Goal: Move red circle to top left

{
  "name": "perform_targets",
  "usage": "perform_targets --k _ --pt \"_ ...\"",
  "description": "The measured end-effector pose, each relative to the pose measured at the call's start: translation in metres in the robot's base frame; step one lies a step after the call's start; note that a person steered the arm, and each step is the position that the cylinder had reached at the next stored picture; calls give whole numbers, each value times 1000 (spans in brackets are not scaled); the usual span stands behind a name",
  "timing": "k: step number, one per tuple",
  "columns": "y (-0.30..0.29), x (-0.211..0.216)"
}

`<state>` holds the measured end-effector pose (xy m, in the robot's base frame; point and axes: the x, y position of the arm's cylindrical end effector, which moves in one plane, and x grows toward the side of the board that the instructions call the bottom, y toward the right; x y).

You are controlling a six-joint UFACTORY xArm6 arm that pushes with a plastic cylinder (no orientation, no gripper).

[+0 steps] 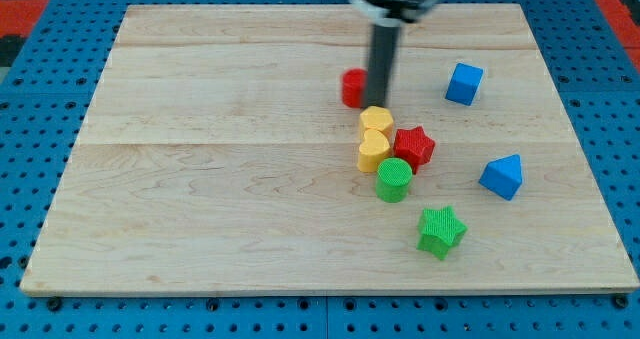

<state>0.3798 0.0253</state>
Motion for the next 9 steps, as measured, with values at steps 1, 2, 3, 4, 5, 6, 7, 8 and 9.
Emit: perform_targets --k 1,2,3,4,5,6,7,8,9 --pt "-83 -33" --pt "-15 -21" --pt "19 -13" --pt "38 -53" --pt "-63 -99" --pt "-140 -121" --pt "-163 -126" --pt "-154 -105" --pt "-168 -102"
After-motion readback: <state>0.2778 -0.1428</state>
